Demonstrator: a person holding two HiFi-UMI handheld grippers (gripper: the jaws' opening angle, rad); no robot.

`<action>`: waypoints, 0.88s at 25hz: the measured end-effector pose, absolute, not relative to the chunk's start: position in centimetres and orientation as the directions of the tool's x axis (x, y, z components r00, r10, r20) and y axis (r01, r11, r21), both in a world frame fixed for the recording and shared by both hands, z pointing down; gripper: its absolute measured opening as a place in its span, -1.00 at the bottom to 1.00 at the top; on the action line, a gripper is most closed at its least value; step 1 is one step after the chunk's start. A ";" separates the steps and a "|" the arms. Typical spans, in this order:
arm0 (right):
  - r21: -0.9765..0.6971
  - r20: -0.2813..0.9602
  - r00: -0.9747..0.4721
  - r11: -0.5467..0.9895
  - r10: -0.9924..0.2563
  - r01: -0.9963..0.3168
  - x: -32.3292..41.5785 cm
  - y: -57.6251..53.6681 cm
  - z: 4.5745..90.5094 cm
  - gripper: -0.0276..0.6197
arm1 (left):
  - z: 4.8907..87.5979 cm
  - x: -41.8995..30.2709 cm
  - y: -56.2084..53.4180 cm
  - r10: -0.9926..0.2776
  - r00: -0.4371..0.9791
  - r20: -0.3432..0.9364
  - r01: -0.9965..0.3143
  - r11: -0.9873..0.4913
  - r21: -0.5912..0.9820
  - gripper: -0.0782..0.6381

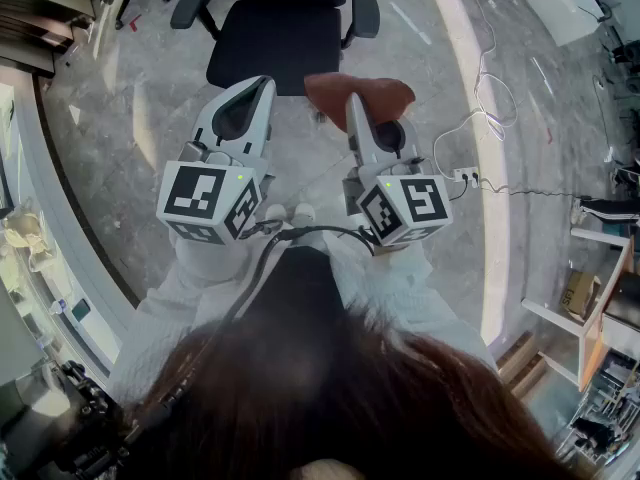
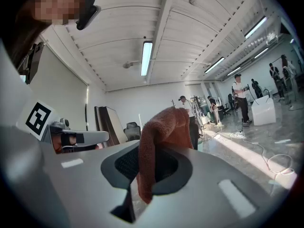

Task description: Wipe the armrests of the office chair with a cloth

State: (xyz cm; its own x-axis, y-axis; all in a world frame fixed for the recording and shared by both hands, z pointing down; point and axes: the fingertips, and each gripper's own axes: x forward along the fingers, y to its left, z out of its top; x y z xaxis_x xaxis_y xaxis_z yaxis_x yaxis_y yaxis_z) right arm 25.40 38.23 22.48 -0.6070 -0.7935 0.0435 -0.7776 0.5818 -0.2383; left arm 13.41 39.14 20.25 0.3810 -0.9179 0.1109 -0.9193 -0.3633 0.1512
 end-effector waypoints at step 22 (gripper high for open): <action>-0.293 0.001 -0.531 0.507 -0.847 -0.810 31.2 34.2 22.3 -0.80 | 20.8 15.6 34.9 -0.917 0.374 0.138 -0.923 -0.354 0.153 -0.77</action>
